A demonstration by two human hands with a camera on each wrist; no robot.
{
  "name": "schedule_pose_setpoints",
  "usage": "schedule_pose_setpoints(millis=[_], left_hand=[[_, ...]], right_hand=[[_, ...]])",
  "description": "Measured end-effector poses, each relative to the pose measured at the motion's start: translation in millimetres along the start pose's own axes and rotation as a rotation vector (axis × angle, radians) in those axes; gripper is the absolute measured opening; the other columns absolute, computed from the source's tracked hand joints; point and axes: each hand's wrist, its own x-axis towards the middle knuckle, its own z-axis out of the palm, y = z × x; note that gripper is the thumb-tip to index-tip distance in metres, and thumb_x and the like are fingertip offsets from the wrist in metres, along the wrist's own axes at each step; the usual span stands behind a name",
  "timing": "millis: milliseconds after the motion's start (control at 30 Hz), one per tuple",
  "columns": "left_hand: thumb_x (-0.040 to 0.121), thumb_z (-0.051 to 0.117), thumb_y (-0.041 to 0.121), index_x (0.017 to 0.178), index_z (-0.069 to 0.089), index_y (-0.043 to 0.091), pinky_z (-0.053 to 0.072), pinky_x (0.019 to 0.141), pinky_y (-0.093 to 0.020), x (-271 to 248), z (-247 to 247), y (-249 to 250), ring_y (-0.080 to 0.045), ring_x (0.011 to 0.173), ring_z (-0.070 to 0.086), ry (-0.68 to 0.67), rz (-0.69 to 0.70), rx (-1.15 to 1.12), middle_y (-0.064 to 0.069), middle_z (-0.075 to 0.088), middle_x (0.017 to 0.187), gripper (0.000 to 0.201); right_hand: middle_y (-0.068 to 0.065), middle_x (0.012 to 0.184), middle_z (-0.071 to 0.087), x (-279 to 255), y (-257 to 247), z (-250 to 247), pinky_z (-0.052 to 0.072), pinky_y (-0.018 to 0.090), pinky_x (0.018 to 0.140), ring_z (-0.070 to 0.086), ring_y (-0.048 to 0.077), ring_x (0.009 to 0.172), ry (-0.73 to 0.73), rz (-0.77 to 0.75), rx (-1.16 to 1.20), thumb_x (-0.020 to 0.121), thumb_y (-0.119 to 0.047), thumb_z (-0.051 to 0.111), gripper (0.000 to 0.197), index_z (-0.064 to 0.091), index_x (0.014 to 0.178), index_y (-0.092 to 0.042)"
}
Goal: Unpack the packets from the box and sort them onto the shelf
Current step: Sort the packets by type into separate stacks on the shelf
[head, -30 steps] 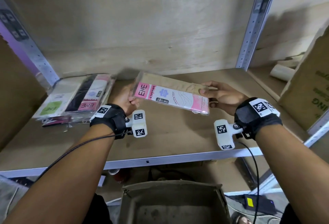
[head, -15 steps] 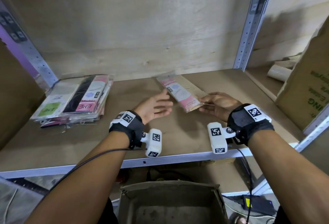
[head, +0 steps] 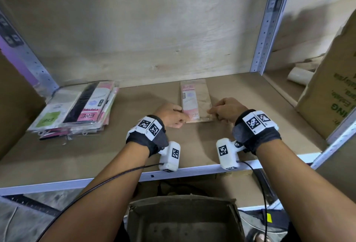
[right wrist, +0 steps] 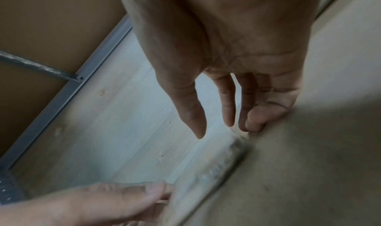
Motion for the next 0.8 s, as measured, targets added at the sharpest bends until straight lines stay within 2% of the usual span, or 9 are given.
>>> schedule_pose_setpoints(millis=[67,100,200,300,367,500,600,733,800], left_hand=[[0.082,0.080,0.014,0.078,0.066,0.019,0.053,0.068,-0.023,0.7,-2.8,5.0,-0.014,0.066,0.057,0.017,-0.023,0.072,0.005,0.070,0.060,0.016],[0.083,0.080,0.017,0.083,0.068,0.018,0.055,0.071,-0.023,0.2,-2.5,7.3,-0.013,0.068,0.061,0.011,-0.036,0.086,0.004,0.072,0.065,0.012],[0.089,0.073,0.015,0.116,0.066,0.004,0.059,0.082,-0.026,-1.2,4.4,12.8,-0.017,0.086,0.066,-0.020,-0.055,0.080,-0.012,0.072,0.100,0.030],[0.092,0.069,0.013,0.128,0.060,-0.002,0.055,0.094,-0.031,-2.3,15.0,20.4,-0.020,0.096,0.064,-0.033,-0.050,0.071,-0.020,0.068,0.120,0.040],[0.093,0.068,0.014,0.131,0.058,-0.002,0.054,0.096,-0.032,-2.5,23.3,26.6,-0.020,0.099,0.063,-0.047,-0.044,0.063,-0.020,0.066,0.124,0.042],[0.095,0.065,0.012,0.134,0.055,-0.002,0.052,0.100,-0.033,1.3,49.9,41.9,-0.020,0.101,0.062,-0.104,-0.040,0.043,-0.021,0.064,0.129,0.043],[0.095,0.064,0.010,0.135,0.054,-0.002,0.050,0.103,-0.035,9.9,72.4,53.2,-0.021,0.103,0.060,-0.135,-0.044,0.013,-0.021,0.061,0.132,0.042],[0.096,0.063,0.008,0.134,0.055,0.000,0.051,0.099,-0.032,19.3,96.6,67.1,-0.023,0.110,0.062,-0.168,-0.054,-0.022,-0.018,0.061,0.134,0.040],[0.095,0.063,0.008,0.129,0.057,0.003,0.053,0.093,-0.028,21.7,106.2,73.5,-0.022,0.110,0.064,-0.179,-0.056,-0.041,-0.016,0.063,0.133,0.035]], right_hand=[[0.005,0.083,0.063,1.8,2.1,-1.0,0.044,0.027,0.057,0.055,0.016,0.070,0.031,-0.028,-0.045,0.080,-0.020,0.078,0.020,0.058,0.081,-0.015],[0.004,0.085,0.064,1.9,2.8,-0.8,0.047,0.028,0.062,0.057,0.016,0.073,0.032,-0.040,-0.058,0.081,-0.020,0.077,0.019,0.058,0.081,-0.017],[0.004,0.094,0.066,0.0,3.3,-1.2,0.053,0.031,0.072,0.061,0.018,0.085,-0.010,-0.050,-0.029,0.082,-0.019,0.075,0.019,0.059,0.092,-0.016],[0.007,0.105,0.066,-1.4,4.8,-9.6,0.052,0.030,0.070,0.063,0.022,0.096,-0.021,-0.044,0.019,0.084,-0.019,0.074,0.024,0.059,0.103,-0.015],[0.008,0.108,0.066,-1.1,7.8,-18.8,0.053,0.030,0.072,0.064,0.023,0.102,0.001,-0.038,0.018,0.085,-0.020,0.073,0.024,0.060,0.105,-0.015],[0.008,0.106,0.067,1.8,17.5,-42.5,0.056,0.033,0.075,0.065,0.022,0.098,0.070,-0.028,-0.032,0.086,-0.020,0.070,0.018,0.059,0.100,-0.017],[0.008,0.111,0.065,4.2,23.9,-60.9,0.053,0.032,0.077,0.064,0.024,0.100,0.131,-0.032,-0.094,0.085,-0.022,0.070,0.034,0.060,0.115,-0.013],[0.008,0.125,0.060,3.8,30.4,-80.3,0.047,0.036,0.099,0.058,0.025,0.114,0.192,-0.027,-0.177,0.085,-0.027,0.069,0.049,0.057,0.130,-0.014],[0.008,0.128,0.060,3.0,34.6,-87.1,0.047,0.039,0.103,0.058,0.027,0.116,0.213,-0.015,-0.180,0.084,-0.028,0.067,0.051,0.055,0.132,-0.015]])
